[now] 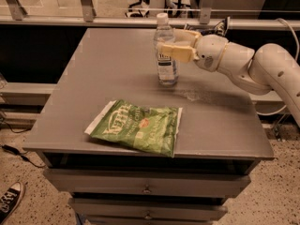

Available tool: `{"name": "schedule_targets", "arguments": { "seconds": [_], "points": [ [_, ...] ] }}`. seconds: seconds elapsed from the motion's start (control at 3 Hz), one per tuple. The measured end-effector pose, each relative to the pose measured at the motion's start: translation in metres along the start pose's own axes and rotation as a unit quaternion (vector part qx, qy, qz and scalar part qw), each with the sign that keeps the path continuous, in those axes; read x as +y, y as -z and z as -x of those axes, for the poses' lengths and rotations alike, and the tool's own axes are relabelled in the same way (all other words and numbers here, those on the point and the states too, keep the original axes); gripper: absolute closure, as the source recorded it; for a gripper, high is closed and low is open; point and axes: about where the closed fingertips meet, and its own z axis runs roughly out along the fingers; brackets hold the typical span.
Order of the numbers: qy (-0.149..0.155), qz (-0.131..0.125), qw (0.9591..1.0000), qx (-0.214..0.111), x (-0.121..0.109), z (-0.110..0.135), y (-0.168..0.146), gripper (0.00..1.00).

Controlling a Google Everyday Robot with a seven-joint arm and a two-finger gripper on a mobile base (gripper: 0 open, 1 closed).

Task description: Place blue plastic bottle upright

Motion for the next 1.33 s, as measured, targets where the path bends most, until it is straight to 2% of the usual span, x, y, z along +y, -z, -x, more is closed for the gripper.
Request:
{"name": "schedule_targets", "arguments": {
  "seconds": [0.67, 1.0, 1.33],
  "points": [
    [-0.003, -0.009, 0.9999, 0.007, -0.002, -0.008, 0.014, 0.56],
    [-0.001, -0.009, 0.9999, 0.009, -0.001, -0.008, 0.016, 0.25],
    [0.004, -0.009, 0.9998, 0.017, 0.001, -0.014, 0.025, 0.02]
  ]
}}
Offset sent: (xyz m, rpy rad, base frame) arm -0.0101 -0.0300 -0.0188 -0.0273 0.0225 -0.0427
